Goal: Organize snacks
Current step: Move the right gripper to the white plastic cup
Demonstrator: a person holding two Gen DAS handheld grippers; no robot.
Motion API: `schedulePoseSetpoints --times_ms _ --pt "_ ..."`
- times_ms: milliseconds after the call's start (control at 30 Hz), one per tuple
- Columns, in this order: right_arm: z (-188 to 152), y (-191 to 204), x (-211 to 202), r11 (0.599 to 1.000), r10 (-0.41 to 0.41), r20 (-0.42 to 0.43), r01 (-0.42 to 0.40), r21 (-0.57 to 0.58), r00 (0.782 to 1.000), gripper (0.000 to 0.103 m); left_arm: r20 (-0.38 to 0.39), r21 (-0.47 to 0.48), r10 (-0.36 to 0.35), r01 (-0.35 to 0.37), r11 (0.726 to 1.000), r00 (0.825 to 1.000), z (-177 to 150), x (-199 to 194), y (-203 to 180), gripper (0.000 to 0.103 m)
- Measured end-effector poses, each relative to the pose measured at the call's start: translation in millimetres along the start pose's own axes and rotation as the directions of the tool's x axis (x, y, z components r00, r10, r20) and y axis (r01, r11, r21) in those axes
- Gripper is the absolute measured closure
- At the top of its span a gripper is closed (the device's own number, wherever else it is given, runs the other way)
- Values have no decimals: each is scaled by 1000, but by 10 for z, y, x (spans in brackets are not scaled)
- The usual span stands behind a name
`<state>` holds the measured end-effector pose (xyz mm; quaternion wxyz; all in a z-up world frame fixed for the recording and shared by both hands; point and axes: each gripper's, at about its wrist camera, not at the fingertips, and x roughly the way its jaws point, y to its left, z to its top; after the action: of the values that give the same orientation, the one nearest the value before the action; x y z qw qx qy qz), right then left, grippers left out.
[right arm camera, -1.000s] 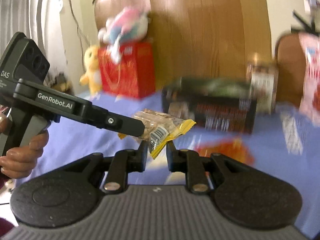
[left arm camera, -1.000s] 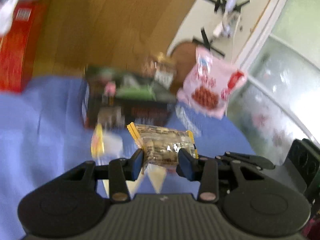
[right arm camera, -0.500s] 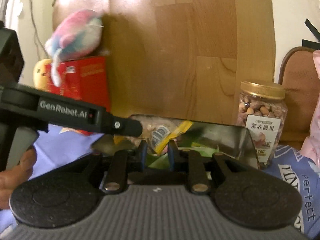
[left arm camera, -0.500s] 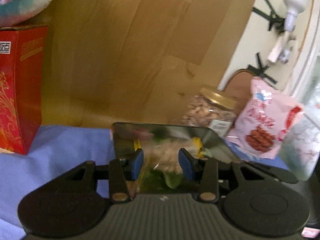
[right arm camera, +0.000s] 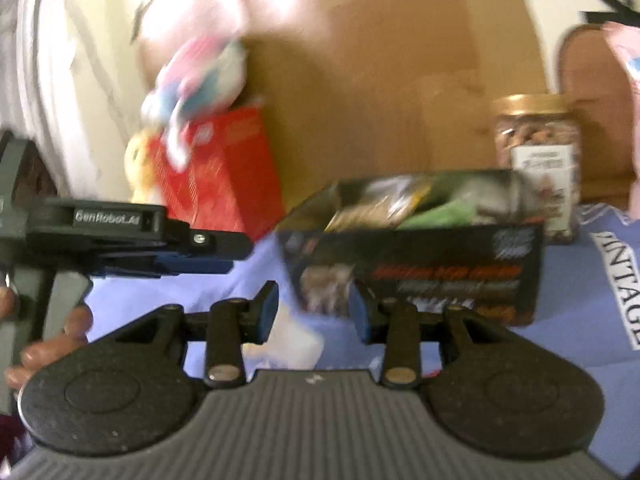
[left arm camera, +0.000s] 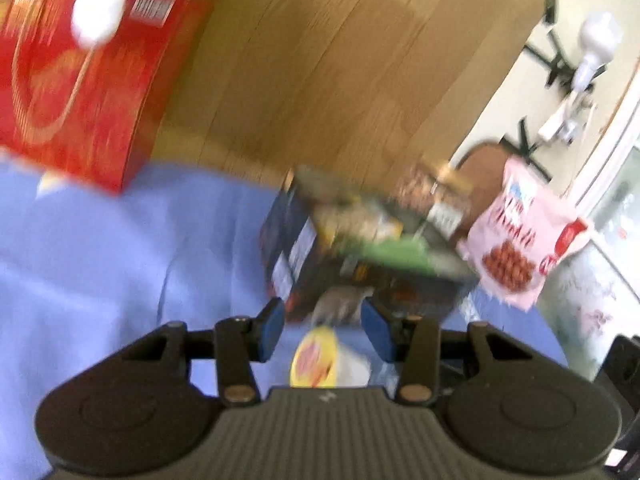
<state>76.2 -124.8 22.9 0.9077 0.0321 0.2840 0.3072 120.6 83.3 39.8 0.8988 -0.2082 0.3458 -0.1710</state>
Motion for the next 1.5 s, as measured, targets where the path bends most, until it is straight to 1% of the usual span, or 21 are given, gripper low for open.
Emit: schedulePoseSetpoints --times_ms 33,67,100,133,167,200,267,300,333,367,400,533,633,767,833,900,1133,1233,1500 --pt "-22 53 78 1000 10 -46 -11 -29 999 56 -25 -21 0 -1 1000 1000 -28 46 25 53" --pt "-49 101 169 998 31 -93 -36 -53 995 53 -43 -29 -13 12 1000 999 -38 107 24 50" --pt "-55 123 238 997 31 -113 -39 -68 993 50 -56 -28 -21 19 999 998 -50 153 21 50" --pt "-72 166 311 996 6 -124 -17 -89 992 50 -64 -22 -11 10 1000 998 -62 208 11 52" --pt "-74 211 356 994 -17 -126 3 -109 992 49 -72 -15 8 -9 1000 997 -80 268 -1 58" --pt "-78 249 390 992 -32 -129 16 -123 991 50 -88 -12 19 -21 1000 996 -101 341 0 61" --pt "-86 286 387 990 -70 -131 53 -129 989 59 -76 -43 -13 10 999 997 -146 332 31 71" --pt "-101 290 333 992 -63 -137 47 -114 989 64 -80 -56 -22 18 998 997 -164 288 29 71" --pt "-113 290 276 995 -46 -142 32 -97 989 69 -81 -49 -13 9 999 997 -189 250 4 71" --pt "-147 307 189 996 -35 -147 23 -88 988 71 -81 -27 -7 5 1000 997 -237 196 -31 71" --pt "-185 321 128 995 -38 -148 24 -95 988 75 -82 1 -2 2 1000 997 -303 137 -78 72" --pt "-408 529 -149 985 -75 -121 55 -162 990 76 -83 71 9 -3 997 997 -595 -119 -287 72" --pt "-534 622 -327 983 -94 -96 77 -168 991 76 -83 93 6 2 996 997 -763 -290 -378 72" --pt "-644 684 -535 986 -94 -79 82 -142 992 76 -96 98 -12 21 995 995 -902 -454 -443 72" --pt "-676 710 -605 988 -94 -72 85 -126 993 76 -100 95 -15 25 995 995 -949 -504 -465 72" --pt "-696 729 -591 989 -95 -68 86 -121 993 76 -103 100 -10 20 995 995 -998 -542 -486 72" --pt "-753 709 -637 993 -104 -73 99 -69 992 74 -102 124 33 -20 992 994 -1088 -628 -538 72" --pt "-773 714 -657 993 -104 -68 99 -64 992 71 -96 133 49 -36 991 994 -1102 -656 -542 72" --pt "-796 721 -679 993 -105 -61 101 -65 993 69 -83 138 68 -56 989 994 -1108 -706 -530 71"
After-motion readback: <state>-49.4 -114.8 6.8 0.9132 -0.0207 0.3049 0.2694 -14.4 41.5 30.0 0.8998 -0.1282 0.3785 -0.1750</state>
